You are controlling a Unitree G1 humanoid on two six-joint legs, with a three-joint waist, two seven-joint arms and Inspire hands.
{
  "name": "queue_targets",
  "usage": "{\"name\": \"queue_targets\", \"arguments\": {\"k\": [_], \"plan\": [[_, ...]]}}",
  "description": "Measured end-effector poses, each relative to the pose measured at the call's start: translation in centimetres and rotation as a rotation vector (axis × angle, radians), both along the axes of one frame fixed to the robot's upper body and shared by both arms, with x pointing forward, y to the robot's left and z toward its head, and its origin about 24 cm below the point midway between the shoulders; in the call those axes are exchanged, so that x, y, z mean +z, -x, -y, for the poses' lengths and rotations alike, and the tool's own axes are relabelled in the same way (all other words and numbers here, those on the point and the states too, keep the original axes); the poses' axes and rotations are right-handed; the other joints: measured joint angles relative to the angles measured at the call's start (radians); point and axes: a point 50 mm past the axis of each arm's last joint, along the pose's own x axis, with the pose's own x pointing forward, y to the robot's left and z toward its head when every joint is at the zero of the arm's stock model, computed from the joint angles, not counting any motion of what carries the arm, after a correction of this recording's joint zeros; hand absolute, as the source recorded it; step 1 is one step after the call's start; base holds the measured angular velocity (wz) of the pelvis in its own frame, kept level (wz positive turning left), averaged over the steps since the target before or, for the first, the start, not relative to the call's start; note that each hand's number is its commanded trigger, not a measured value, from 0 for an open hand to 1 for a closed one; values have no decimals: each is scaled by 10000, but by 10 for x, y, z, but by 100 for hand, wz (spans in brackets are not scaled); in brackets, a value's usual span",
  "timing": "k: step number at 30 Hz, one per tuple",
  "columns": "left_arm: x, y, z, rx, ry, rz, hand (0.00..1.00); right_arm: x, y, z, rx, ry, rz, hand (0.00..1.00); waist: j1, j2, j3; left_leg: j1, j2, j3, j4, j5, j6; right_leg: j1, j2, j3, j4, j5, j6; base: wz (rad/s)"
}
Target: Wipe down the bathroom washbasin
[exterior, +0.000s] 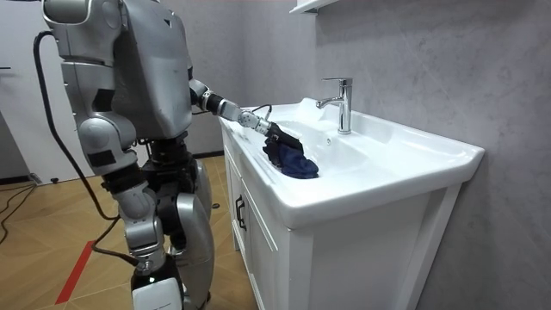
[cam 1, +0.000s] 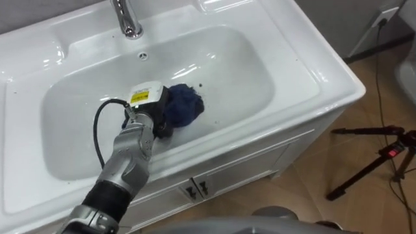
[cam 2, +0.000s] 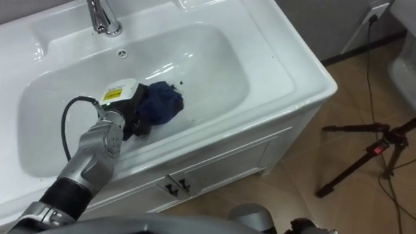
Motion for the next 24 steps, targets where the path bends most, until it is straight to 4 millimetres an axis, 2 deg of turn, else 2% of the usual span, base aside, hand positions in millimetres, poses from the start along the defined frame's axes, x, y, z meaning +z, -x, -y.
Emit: {"name": "queue_targets", "arguments": {"k": [4,9,22,24], "plan": [[3,-4,4,-276,-49,-22,100,-1,10,1,-97,-37,-389,0,-89,56,49,43,-1,143,1,0,0,-47,13,116,-2,-3,4,-10],[5,-6,6,-513,-289,29,100,-2,20,2,-252,-114,-819,0,-361,124,38,41,4,258,7,0,0,-50,25,192,20,-1,6,-3],[15,-18,20,-1211,-423,438,100,-1,26,8,-456,-14,-903,0,-859,121,35,31,3,301,-1,-1,-1,-25,42,329,19,10,5,-1],[16,-21,20,-1234,-502,433,100,-1,29,8,-626,-25,-957,0,-857,125,36,23,8,521,-4,-1,-1,-32,50,411,13,12,9,-8]]}}
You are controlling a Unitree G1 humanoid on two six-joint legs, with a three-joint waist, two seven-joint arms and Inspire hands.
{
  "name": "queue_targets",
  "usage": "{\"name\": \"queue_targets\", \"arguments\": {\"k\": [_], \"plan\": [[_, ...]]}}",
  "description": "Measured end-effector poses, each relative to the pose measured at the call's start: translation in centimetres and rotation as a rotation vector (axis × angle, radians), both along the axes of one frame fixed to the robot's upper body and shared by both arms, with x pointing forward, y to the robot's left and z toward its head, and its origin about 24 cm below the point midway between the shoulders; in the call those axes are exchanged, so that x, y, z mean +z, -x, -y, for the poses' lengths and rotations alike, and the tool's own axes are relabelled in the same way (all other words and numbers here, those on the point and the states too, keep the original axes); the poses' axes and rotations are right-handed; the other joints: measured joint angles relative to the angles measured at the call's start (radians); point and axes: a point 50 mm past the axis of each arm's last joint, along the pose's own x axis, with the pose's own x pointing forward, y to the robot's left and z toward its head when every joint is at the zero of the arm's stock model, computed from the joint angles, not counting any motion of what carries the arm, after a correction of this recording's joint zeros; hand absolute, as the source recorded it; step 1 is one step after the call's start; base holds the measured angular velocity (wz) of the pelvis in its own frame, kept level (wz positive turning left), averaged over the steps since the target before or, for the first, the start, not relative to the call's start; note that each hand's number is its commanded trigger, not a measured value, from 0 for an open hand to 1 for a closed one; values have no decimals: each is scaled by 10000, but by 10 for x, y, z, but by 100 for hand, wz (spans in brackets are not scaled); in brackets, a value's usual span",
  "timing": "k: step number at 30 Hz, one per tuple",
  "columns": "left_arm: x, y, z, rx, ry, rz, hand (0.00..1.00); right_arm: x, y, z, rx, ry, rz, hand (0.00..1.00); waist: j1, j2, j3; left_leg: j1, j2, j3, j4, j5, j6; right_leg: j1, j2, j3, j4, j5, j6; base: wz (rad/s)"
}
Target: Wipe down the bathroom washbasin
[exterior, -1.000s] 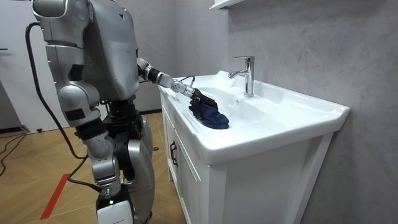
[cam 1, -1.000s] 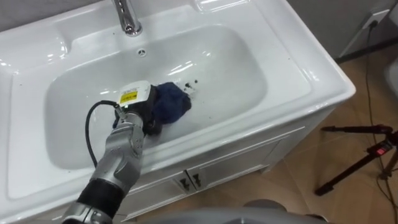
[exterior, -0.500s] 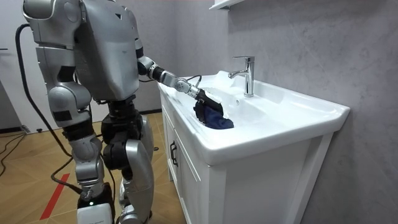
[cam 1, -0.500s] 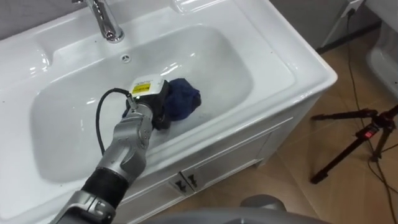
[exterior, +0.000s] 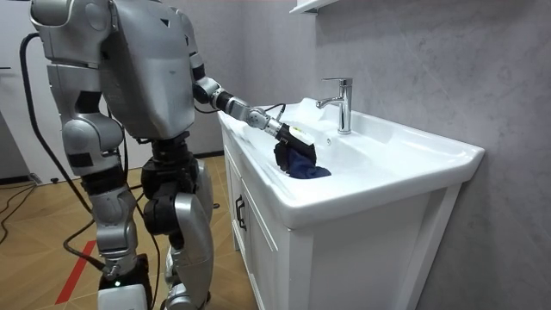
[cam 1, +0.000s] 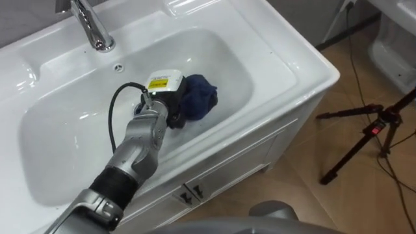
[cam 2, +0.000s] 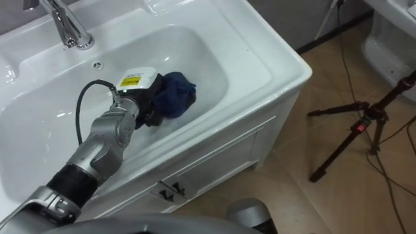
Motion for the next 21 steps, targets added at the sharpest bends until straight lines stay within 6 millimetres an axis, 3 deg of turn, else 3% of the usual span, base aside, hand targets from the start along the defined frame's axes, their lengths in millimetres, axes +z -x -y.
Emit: {"name": "queue_targets", "arguments": {"k": [9,21], "plan": [[-2,-6,-7,215,-230,-58,100,1,12,5,-267,318,-223,0,-163,56,-17,104,8,291,2,0,0,-12,65,333,2,25,14,-10],[-8,-13,-25,849,-365,220,100,3,23,11,-712,533,-335,0,-211,66,-27,334,32,311,-2,-1,0,-13,206,832,27,155,-5,-14]]}}
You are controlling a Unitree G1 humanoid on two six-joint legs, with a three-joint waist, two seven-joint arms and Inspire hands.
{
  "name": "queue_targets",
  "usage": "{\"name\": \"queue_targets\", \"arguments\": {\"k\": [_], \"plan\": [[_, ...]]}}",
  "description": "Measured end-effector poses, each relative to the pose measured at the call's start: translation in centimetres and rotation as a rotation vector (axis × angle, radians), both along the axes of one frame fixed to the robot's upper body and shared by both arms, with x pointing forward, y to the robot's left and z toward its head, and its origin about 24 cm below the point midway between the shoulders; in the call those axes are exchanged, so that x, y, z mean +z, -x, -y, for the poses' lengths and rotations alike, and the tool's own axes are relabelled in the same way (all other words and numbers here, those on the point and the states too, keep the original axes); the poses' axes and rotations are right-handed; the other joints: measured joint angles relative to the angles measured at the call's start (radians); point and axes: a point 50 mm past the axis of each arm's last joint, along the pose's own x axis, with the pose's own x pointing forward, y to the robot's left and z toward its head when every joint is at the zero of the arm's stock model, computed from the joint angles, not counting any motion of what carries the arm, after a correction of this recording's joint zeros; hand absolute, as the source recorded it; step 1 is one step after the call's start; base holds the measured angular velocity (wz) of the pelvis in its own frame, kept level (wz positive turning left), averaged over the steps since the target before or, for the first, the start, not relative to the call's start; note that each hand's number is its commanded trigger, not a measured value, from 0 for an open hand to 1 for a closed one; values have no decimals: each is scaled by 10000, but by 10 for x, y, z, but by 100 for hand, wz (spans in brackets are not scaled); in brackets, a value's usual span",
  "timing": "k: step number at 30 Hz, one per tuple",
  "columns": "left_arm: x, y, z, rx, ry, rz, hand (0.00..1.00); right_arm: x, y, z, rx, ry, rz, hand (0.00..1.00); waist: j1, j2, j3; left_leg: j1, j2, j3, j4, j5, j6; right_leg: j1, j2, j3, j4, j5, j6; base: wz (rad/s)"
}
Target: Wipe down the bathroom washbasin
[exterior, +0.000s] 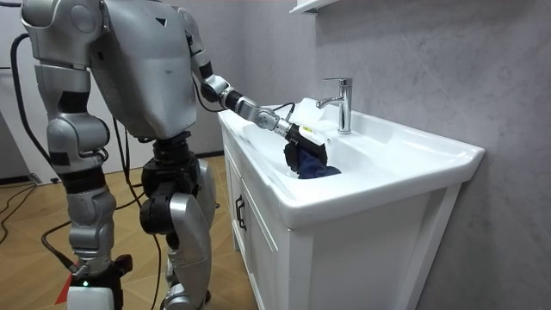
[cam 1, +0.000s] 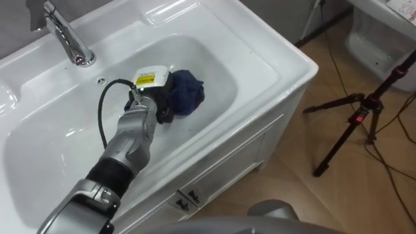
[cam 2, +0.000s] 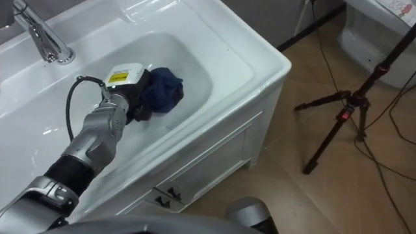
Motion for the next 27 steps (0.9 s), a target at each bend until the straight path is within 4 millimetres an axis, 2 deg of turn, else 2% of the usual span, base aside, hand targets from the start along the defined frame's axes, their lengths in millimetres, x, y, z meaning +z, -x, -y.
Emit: {"name": "queue_targets", "arguments": {"k": [8,16,21,27], "plan": [[3,-5,-7,262,-84,266,100,0,2,0,-95,-66,-58,0,29,-70,-6,49,14,7,-10,0,0,-15,50,108,-2,25,-1,-2],[-12,2,-24,922,-492,-190,100,1,4,1,-129,36,-212,0,0,-97,-50,75,19,29,-11,0,0,-6,75,136,13,42,-9,-3],[-18,5,-34,1333,-598,-312,100,1,4,2,-128,117,-145,0,46,-122,-56,202,34,309,-41,0,0,-3,98,209,128,64,-18,-9],[-27,17,-51,1972,-747,-720,100,1,3,4,-468,136,107,0,131,-139,-145,396,73,485,-157,-1,-1,42,221,476,137,110,-29,-12]]}}
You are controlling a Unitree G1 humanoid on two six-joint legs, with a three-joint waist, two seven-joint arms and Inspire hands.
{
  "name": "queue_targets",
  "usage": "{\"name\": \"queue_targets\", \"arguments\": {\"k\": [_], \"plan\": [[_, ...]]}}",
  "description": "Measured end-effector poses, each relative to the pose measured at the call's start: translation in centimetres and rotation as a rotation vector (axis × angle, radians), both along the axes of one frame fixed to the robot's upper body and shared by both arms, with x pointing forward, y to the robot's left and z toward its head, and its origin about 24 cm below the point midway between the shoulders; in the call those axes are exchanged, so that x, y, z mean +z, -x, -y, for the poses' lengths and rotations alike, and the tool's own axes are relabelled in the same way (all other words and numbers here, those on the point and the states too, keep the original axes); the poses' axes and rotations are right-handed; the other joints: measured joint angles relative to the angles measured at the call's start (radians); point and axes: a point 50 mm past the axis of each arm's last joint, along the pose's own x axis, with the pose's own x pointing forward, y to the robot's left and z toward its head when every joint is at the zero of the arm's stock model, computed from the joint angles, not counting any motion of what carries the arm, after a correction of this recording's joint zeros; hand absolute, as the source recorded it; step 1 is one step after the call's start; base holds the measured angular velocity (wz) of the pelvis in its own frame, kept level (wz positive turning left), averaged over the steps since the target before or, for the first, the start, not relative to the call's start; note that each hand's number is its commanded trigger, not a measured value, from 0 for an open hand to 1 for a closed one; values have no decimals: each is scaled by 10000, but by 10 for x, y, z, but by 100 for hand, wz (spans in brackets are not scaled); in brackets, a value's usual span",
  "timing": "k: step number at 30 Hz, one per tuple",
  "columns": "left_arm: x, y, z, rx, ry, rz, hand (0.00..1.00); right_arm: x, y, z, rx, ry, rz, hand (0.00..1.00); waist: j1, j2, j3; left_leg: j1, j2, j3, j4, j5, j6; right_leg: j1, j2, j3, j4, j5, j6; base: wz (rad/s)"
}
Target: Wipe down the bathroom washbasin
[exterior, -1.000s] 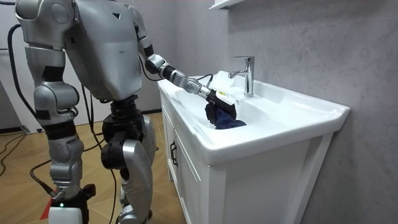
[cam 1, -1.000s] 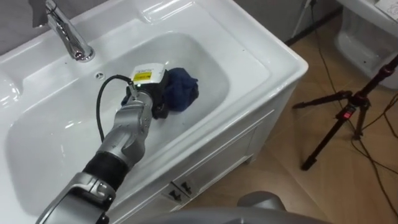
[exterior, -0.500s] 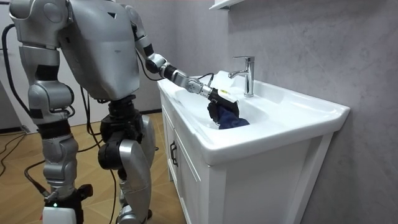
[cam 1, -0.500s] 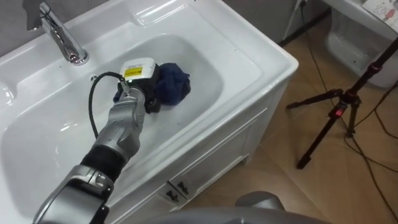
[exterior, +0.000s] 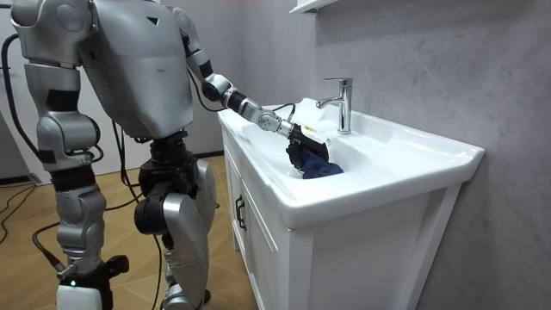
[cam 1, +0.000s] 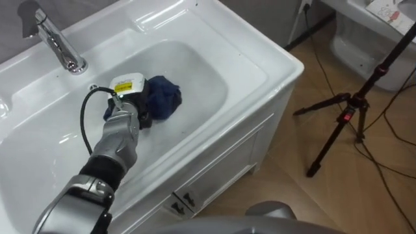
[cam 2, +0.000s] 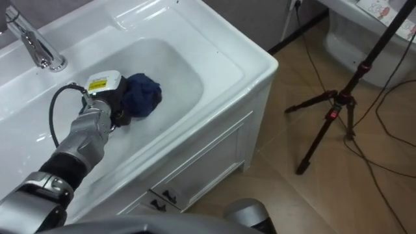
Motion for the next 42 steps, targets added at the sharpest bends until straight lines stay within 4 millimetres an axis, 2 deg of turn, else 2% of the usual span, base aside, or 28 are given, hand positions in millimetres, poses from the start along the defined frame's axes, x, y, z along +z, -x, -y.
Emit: {"name": "queue_targets", "arguments": {"k": [2,5,10,16,22,24,28,30,33,36,42], "plan": [[-3,3,-4,169,-26,-157,100,0,1,1,-147,54,5,0,151,53,-31,47,19,17,-58,0,0,-1,51,80,-5,22,-6,-10],[-9,10,-15,753,-30,-447,100,1,4,4,-442,228,-88,0,228,89,-31,34,36,2,-64,-1,-2,-16,78,140,-9,57,-6,-2],[-16,20,-25,1144,-167,-675,100,2,3,4,-439,397,-72,0,408,91,-25,7,70,-100,-59,-2,-3,-22,75,-50,-10,84,-20,9],[-18,26,-35,1365,-278,-776,100,2,-8,6,-337,500,246,0,713,155,-22,-27,138,-259,-116,-38,-49,-38,105,-267,25,142,-54,10],[-22,44,-57,2148,-566,-970,100,4,-16,13,-285,723,592,0,902,334,-84,-149,155,-447,-126,-58,-49,-22,77,-461,9,204,-72,9],[-20,44,-61,2196,-679,-806,100,5,-17,13,-261,733,660,0,1105,354,-89,-262,153,-541,-57,-67,-43,-77,56,-545,-13,200,-71,10],[-17,48,-65,1975,-1156,-679,100,6,-21,17,-126,855,836,0,1394,461,-172,-401,155,-626,3,-60,-43,-181,25,-666,1,240,-100,3],[-15,48,-66,1930,-1286,-583,100,7,-23,19,-73,899,903,0,1580,483,-182,-426,156,-683,7,-55,-44,-170,16,-716,-29,237,-103,5],[-14,52,-68,1975,-1330,-484,100,8,-26,20,35,949,948,0,1664,538,-208,-466,156,-783,16,-54,-45,-135,-13,-840,-145,236,-107,7],[-11,50,-67,1934,-1276,-389,100,8,-25,22,145,1001,880,0,1869,587,-200,-463,156,-815,47,-53,-46,-106,-36,-919,-169,209,-123,1],[-10,49,-66,1896,-1287,-264,100,10,-31,24,290,1096,1081,0,2035,599,-189,-481,146,-1042,160,-53,-46,-51,-85,-1075,-151,91,-144,6]]}}
